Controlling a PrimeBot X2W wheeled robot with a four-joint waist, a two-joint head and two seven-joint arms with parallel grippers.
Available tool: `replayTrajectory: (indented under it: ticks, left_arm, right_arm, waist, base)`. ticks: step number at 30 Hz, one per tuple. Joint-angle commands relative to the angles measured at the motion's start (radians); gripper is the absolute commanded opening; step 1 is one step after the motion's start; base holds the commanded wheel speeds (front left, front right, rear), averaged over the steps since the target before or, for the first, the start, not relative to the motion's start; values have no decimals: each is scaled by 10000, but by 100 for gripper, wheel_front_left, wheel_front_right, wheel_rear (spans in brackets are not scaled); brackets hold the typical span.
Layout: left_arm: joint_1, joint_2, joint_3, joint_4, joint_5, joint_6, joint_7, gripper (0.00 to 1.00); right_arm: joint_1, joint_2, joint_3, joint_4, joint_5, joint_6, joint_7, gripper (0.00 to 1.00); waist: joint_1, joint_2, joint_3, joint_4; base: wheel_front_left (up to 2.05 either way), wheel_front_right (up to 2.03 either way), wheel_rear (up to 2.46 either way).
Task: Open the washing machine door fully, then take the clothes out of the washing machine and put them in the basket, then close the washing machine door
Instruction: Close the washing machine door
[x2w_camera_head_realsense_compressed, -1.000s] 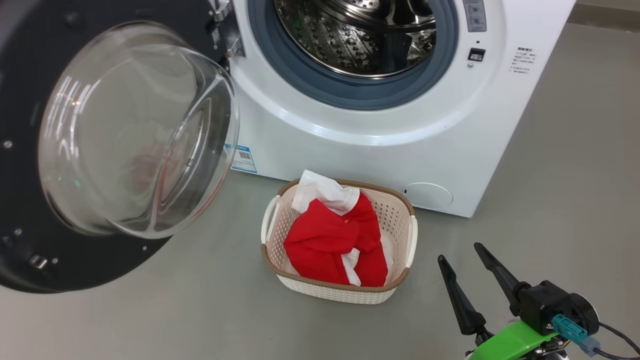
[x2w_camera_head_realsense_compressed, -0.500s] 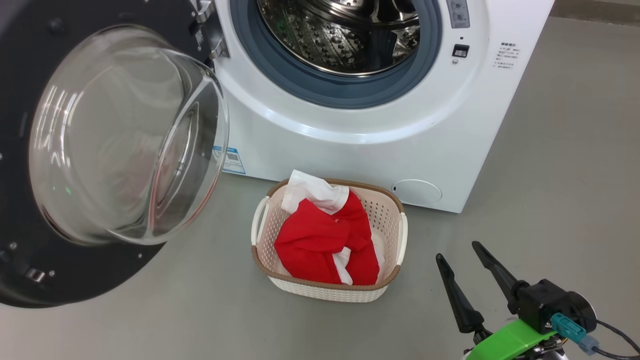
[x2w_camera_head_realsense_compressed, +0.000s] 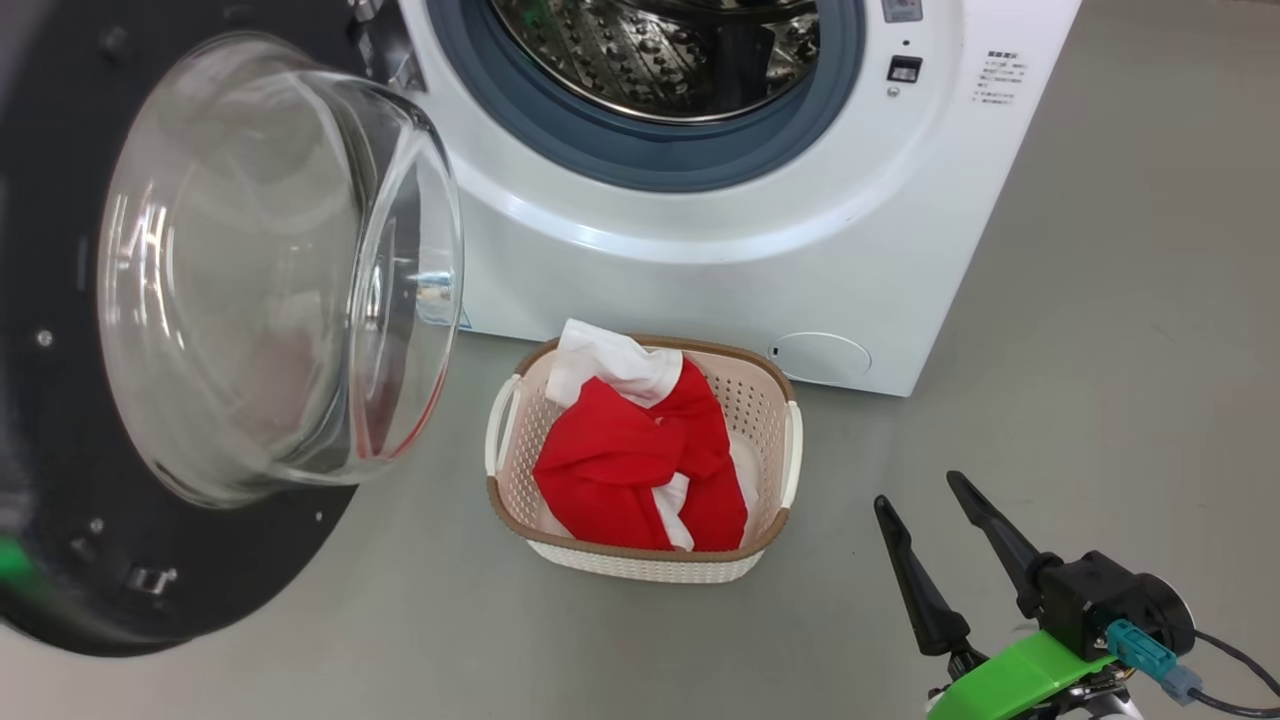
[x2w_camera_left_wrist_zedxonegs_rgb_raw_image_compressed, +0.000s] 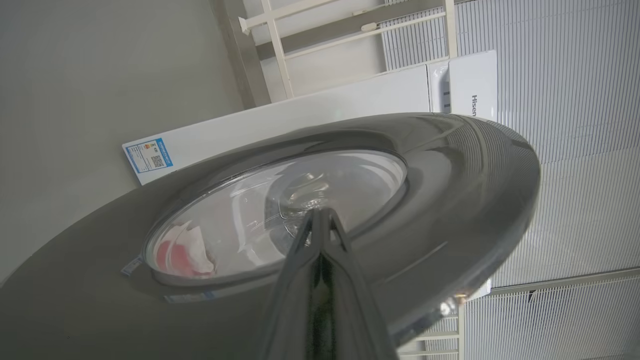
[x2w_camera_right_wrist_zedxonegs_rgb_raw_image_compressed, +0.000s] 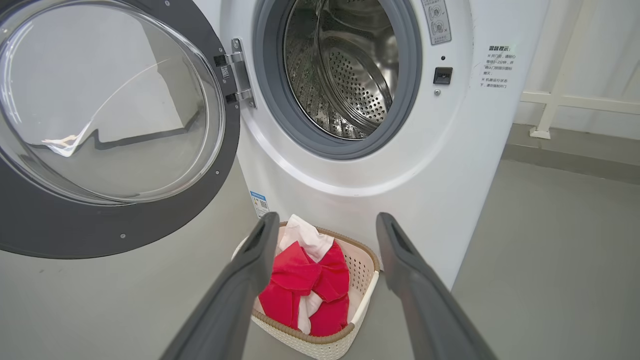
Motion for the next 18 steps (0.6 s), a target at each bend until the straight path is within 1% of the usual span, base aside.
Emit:
replayTrajectory:
  ticks: [1,10,18]
  left_arm:
    - [72,342,264,-489,-133,-130,228,0]
    - [911,-259,104,-1890,-445,-180,837,0]
    - [1569,-744,-121,-2968,-435,-245,1103,0]
  right_arm:
    - [-488,-68,187,-214,132,4,-118,100]
    - [-619,-68,186,-20,233,4,-286,100]
    - [-659,-68,269,163,365,4,-432,100]
  waist:
    - [0,-1,45,-70]
    - [0,-1,24,-324]
    - [0,-1,-104,-613]
  base:
    - [0,0,0]
    - [0,0,0]
    - [0,0,0]
